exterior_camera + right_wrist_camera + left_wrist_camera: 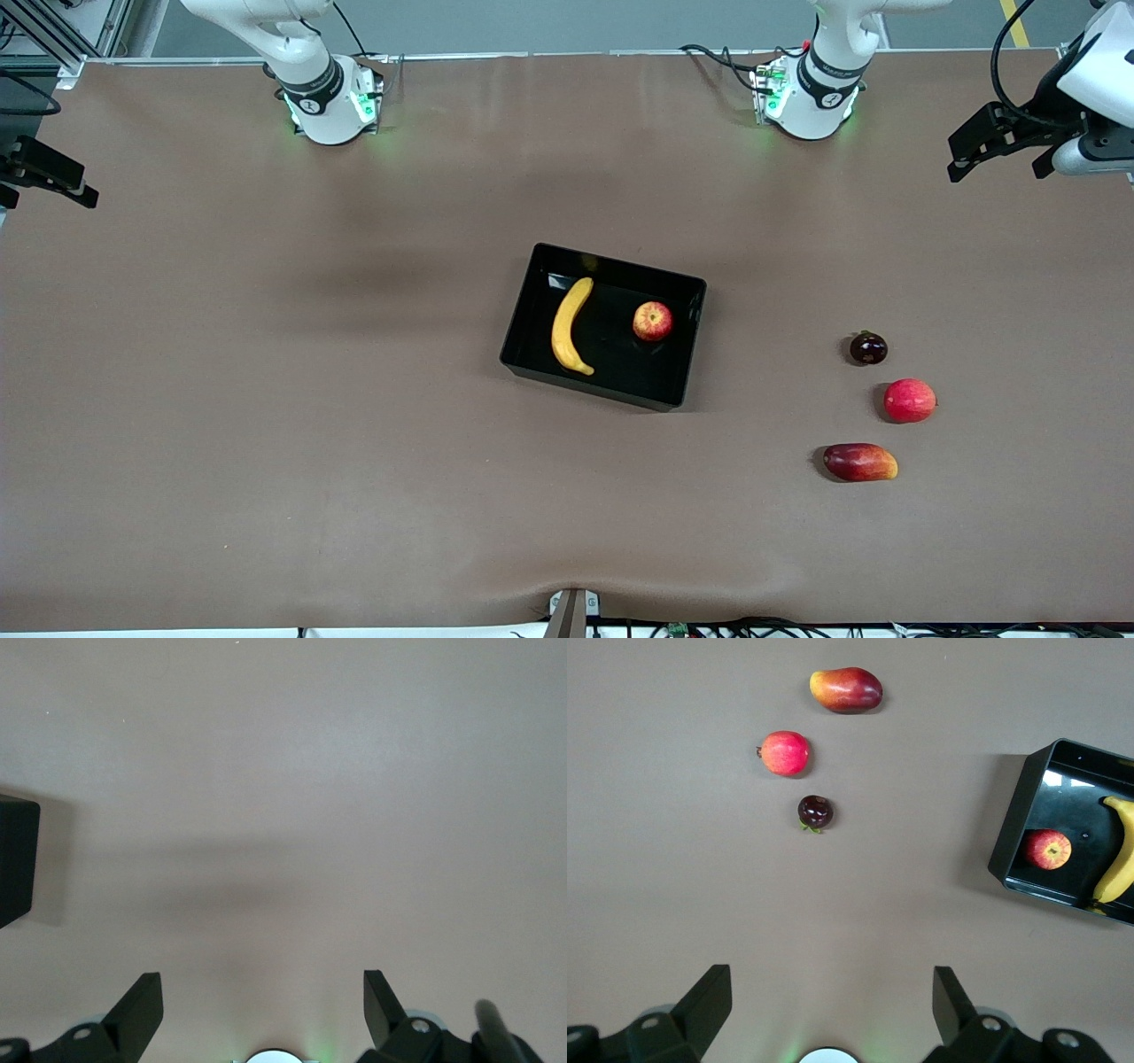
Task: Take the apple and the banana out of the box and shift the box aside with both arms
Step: 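Move the left gripper over the red-yellow apple in the black tray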
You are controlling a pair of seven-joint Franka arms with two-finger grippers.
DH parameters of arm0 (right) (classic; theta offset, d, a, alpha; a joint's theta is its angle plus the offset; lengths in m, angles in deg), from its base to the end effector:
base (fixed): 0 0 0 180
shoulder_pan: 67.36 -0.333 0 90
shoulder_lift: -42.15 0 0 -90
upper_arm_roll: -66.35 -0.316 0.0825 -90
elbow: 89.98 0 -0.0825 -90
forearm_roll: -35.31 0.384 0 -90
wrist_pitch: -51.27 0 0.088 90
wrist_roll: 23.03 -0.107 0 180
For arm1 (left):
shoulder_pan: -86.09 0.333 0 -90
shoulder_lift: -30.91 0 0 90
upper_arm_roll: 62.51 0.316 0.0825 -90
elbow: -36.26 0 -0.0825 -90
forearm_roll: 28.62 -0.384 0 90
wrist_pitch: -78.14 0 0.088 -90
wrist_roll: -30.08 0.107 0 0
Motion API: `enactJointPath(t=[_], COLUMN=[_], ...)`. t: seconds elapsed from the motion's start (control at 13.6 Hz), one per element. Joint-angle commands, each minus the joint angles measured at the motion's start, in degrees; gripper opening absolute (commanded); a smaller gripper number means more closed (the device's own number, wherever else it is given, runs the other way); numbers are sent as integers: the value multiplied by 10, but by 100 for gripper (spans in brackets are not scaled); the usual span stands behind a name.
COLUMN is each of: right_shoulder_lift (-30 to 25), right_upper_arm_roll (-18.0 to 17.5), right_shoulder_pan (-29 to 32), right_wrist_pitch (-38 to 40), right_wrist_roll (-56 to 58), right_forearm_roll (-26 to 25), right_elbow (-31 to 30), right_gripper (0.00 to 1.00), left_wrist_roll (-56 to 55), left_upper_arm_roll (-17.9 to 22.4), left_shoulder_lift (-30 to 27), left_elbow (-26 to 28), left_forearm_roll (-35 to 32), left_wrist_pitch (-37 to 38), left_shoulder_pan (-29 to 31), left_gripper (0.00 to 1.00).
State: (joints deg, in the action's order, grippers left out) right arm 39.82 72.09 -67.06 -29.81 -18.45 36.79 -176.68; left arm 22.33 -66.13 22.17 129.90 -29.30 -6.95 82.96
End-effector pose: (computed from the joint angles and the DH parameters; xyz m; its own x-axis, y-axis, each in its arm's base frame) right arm 0.5227 -0.0535 0.6599 0.9983 -0.0210 -0.0550 -0.0229 -0.9991 -0.0343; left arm 0.4935 -0.0599 0.6673 0.9998 0.0191 0.0059 0.0193 -0.9996 -0.0208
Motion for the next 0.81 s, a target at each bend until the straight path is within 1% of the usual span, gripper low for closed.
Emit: enactJointPath(t=[0.0, 0.37, 0.51, 0.59, 0.73], right_shoulder_lift=[5, 6, 6, 6, 6], right_upper_arm_roll=[-6, -6, -6, -6, -6], right_shoulder_pan=[9, 9, 8, 8, 9], right_wrist_pitch=[1, 1, 1, 1, 1], right_wrist_roll=[0, 0, 0, 0, 0], right_forearm_roll=[7, 7, 6, 7, 6], right_elbow=[9, 10, 10, 9, 9], right_gripper=[100, 100, 100, 100, 100], left_wrist_roll=[6, 5, 1, -6, -55], left_upper_arm_roll=[-1, -2, -9, -23, -66], left_shoulder_lift=[5, 7, 18, 21, 42], left_elbow=[-14, -21, -23, -21, -20], left_forearm_roll=[2, -6, -5, -5, -4], left_wrist_pitch=[12, 12, 12, 12, 11], left_shoulder_pan=[-2, -6, -14, -17, -16], left_gripper=[100, 100, 100, 100, 100])
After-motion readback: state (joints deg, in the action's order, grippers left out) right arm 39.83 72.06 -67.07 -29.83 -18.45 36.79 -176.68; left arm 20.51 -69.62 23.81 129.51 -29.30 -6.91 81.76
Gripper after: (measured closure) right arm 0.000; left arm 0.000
